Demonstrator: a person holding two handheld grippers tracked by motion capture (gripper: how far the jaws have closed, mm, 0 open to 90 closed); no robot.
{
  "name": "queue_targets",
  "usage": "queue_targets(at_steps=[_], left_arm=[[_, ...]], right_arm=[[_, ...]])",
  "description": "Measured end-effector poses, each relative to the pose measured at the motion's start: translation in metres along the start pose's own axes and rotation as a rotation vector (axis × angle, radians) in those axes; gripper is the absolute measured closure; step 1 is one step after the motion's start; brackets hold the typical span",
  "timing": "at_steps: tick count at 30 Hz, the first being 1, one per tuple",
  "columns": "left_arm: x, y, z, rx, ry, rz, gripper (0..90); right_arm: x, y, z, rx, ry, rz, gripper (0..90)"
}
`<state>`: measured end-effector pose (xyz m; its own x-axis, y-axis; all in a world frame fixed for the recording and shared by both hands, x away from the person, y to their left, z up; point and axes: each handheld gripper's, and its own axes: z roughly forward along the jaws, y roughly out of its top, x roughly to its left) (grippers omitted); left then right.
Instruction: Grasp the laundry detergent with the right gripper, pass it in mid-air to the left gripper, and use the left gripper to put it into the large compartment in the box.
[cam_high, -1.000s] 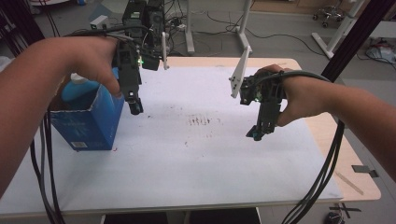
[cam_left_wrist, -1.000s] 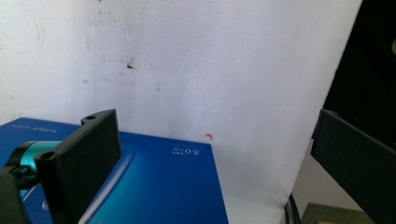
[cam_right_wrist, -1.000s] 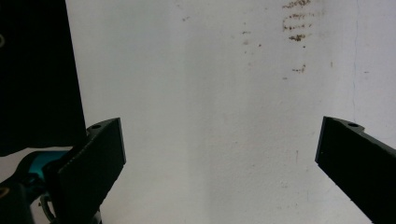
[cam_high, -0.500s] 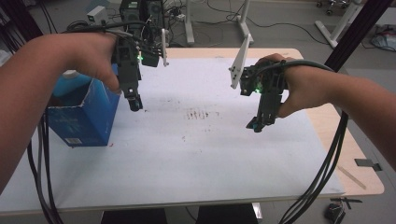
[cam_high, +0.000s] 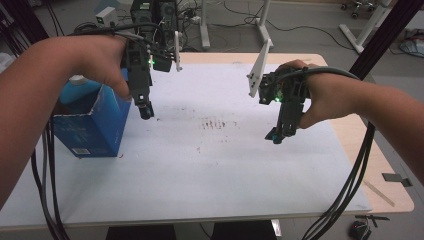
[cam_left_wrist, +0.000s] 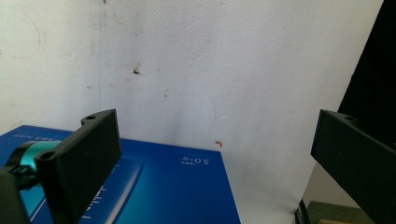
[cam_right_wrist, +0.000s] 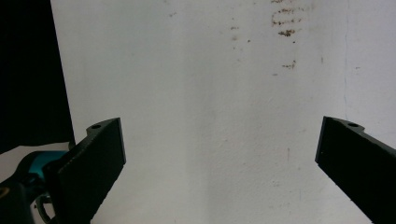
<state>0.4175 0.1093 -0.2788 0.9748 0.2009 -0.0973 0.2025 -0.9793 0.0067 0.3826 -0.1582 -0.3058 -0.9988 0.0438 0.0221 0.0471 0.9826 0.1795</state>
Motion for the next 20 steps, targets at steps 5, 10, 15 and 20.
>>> queue_targets(at_steps=[5, 10, 15, 20], left_arm=[[0.0001, 0.0016, 0.0001, -0.003, -0.005, -0.002, 1.6], [0.0, 0.0034, 0.0023, 0.008, -0.007, -0.001, 1.6], [-0.0005, 0.0051, 0.003, 0.004, -0.011, -0.004, 1.6], [-0.0013, 0.0064, 0.0043, 0.0, -0.012, 0.001, 1.6]], right_arm=[[-0.0011, -0.0007, -0.0006, -0.004, -0.001, -0.006, 0.9], [-0.0012, -0.0024, -0.0003, 0.002, 0.007, 0.003, 0.9], [-0.0016, -0.0034, -0.0001, 0.005, 0.008, 0.003, 0.9], [-0.001, -0.005, 0.0006, 0.005, 0.004, 0.004, 0.9]])
